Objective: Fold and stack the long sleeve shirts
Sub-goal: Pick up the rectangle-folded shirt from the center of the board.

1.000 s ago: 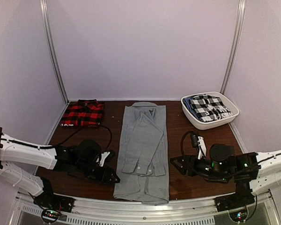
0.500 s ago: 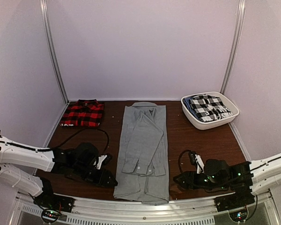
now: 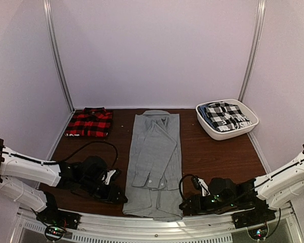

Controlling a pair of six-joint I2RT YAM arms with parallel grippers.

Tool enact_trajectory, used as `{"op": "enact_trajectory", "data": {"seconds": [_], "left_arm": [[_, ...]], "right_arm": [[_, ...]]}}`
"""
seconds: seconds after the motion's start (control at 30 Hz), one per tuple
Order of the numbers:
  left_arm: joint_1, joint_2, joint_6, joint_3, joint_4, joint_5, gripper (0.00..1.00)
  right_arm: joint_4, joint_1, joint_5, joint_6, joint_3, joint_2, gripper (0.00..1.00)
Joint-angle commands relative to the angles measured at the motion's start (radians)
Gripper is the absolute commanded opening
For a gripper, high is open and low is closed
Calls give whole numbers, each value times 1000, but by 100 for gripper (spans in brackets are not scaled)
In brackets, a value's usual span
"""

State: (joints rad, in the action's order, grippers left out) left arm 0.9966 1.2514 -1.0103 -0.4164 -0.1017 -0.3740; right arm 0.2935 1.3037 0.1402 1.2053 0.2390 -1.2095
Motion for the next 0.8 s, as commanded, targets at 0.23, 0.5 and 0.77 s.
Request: {"op": "enact_trajectory", "data": {"seconds": [0.23,0.5,0.77], "left_arm": [[-3,82,12,-8,57,-46,52],[-3,126,21,-25,75,-116,44],[-3,125,16,-37,88,-137,20]], "right_arm": [[124,-7,23,60,5,-56,45],[163,-16,57,65,15,-115,40],[220,-25,76,78,3,-143,33]]}}
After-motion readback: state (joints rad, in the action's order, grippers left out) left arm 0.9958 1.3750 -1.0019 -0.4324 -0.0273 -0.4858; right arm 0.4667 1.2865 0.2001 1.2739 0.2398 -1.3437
